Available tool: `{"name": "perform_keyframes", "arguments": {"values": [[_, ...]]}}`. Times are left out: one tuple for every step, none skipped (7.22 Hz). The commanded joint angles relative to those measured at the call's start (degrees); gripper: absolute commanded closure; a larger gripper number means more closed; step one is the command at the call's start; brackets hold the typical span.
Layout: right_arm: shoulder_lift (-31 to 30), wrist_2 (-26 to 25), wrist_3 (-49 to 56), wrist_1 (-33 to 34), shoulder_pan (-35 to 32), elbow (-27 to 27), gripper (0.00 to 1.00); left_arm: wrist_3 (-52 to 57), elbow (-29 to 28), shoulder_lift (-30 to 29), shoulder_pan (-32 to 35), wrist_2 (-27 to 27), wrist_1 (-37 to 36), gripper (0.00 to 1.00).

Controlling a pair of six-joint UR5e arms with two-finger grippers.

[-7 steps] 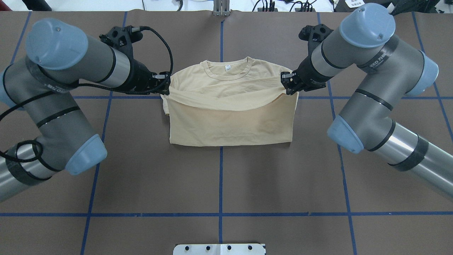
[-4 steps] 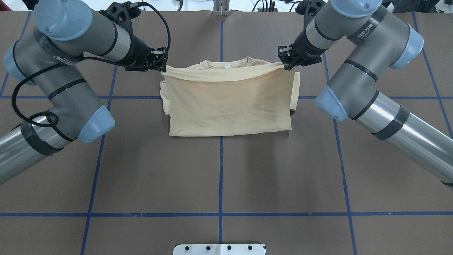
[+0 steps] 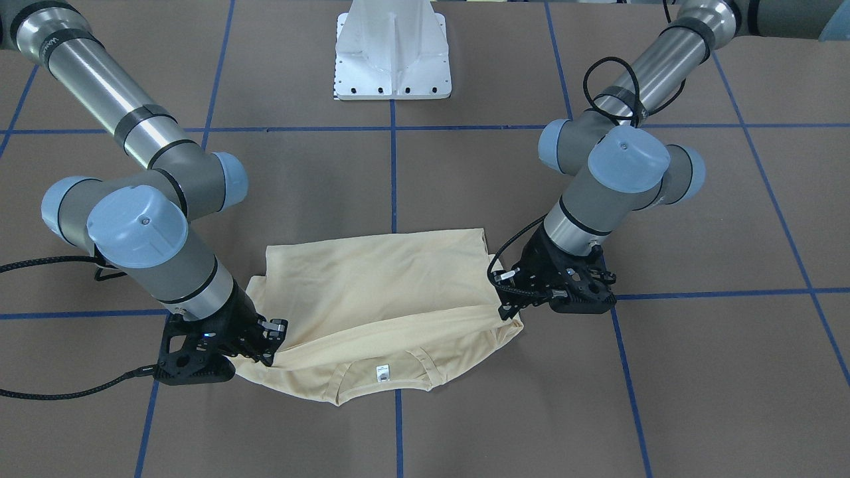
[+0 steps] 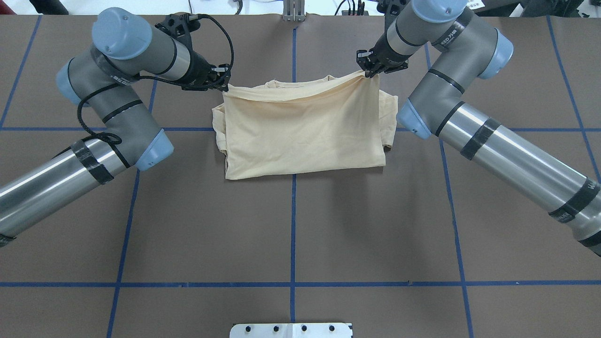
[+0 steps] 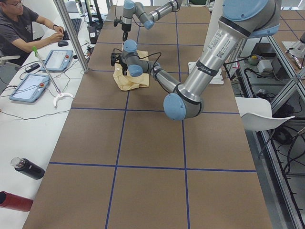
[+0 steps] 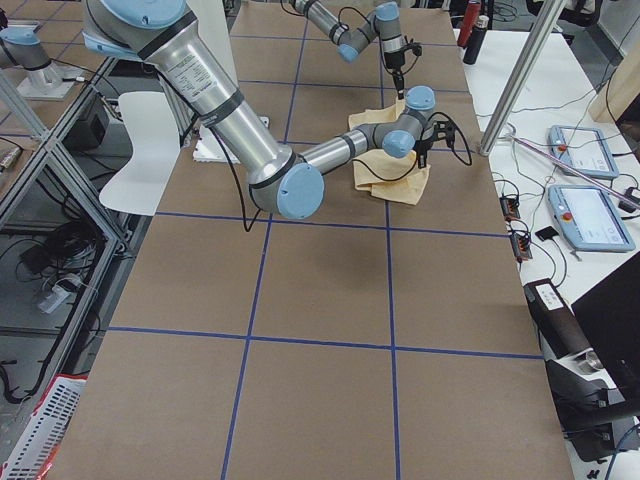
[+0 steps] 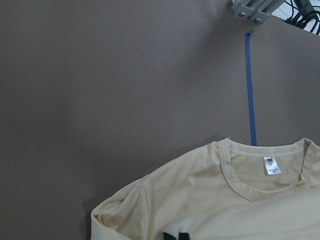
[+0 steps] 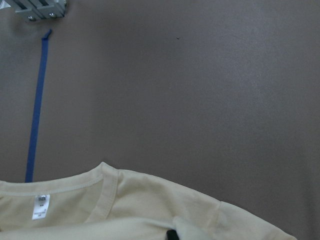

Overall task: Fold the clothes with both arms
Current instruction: 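Lay the hem at the collar edge with both grippers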

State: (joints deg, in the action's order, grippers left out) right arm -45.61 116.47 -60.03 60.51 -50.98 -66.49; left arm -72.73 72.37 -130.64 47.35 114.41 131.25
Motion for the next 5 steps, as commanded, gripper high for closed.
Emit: {"name": "perform_keyframes", "arguments": {"values": [[0.79, -0.36, 0.00, -0.31, 0.78, 1.81, 1.00, -0.57, -6.61, -3.12, -0.50, -0.15, 4.53, 1.00], [0.79, -1.84, 0.09, -0.31, 1.92, 1.98, 1.00, -0.58, -6.89, -3.30, -0.68, -0.41, 4.55, 1.00], [0.79, -2.73, 0.09, -0.31, 2.45, 2.24, 1.00, -0.58, -8.19, -3.65, -1.11, -2.59, 4.63, 1.00], [0.70, -2.82, 0.09, -0.31, 2.55, 3.12, 1.00, -0.49, -9.86, -4.35, -1.20, -3.22, 4.63, 1.00], [0.44, -3.43, 0.09, -0.39, 2.55, 3.56, 1.00, -0.49, -10.92, -4.45, -1.29, -3.31, 4.63, 1.00]]}}
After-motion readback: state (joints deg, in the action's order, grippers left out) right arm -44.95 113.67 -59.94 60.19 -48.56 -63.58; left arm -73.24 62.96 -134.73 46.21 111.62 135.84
